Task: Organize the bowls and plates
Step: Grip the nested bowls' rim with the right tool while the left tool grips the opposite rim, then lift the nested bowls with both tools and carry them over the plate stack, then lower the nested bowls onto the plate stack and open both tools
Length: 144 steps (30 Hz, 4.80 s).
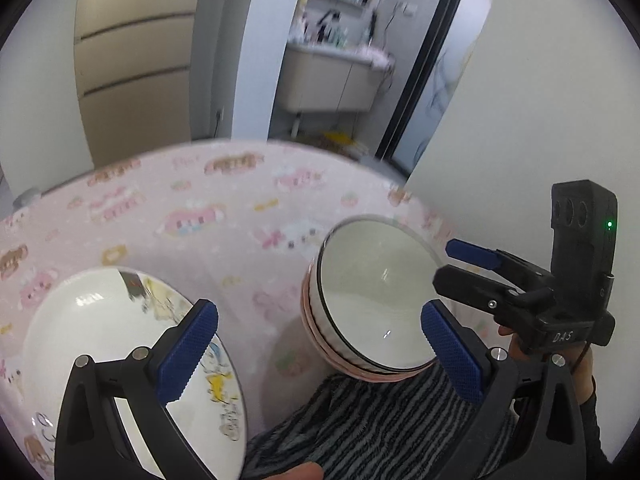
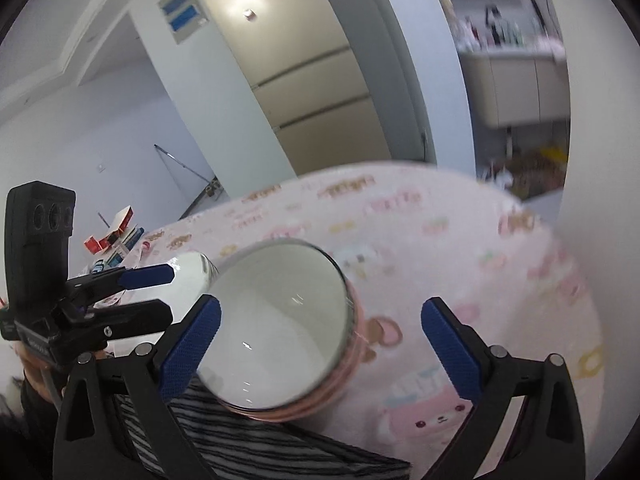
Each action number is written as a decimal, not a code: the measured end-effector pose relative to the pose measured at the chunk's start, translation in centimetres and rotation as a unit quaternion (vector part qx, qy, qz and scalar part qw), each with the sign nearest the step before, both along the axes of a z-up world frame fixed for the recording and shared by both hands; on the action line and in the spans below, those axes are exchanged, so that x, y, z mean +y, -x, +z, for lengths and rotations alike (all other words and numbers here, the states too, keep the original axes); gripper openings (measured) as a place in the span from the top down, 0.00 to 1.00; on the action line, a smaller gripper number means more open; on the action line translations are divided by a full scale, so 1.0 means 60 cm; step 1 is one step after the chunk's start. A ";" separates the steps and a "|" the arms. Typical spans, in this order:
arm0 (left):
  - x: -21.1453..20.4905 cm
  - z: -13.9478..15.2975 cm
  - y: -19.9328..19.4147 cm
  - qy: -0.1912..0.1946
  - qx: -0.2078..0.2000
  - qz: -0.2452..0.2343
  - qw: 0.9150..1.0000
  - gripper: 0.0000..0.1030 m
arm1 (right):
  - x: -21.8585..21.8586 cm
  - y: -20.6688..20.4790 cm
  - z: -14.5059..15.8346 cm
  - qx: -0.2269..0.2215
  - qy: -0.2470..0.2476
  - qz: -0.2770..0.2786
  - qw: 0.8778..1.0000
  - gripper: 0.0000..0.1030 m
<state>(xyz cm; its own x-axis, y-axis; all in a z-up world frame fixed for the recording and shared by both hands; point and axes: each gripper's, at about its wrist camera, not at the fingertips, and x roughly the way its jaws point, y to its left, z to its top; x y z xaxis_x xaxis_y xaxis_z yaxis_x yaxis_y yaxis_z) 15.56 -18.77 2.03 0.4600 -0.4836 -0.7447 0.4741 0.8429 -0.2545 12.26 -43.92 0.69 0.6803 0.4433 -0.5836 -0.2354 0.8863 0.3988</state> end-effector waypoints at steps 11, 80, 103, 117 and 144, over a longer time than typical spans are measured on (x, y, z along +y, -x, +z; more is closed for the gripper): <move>-0.039 -0.068 -0.021 -0.043 0.039 0.018 0.998 0.28 | 0.000 -0.020 -0.065 0.050 -0.007 0.017 0.999 0.36; 0.079 -0.006 -0.001 0.093 0.020 0.084 0.992 0.74 | 0.024 -0.035 -0.039 0.048 -0.266 0.045 0.962 0.66; 0.250 0.025 0.005 0.130 -0.001 0.156 0.979 0.73 | 0.180 -0.087 -0.067 0.110 -0.358 0.086 0.923 0.65; 0.367 -0.028 -0.006 0.157 0.015 0.189 0.969 0.73 | 0.302 -0.136 -0.080 0.156 -0.307 0.125 0.931 0.65; 0.358 -0.027 0.032 0.043 -0.112 0.213 0.970 0.73 | 0.377 -0.098 -0.017 -0.005 -0.050 0.158 0.986 0.78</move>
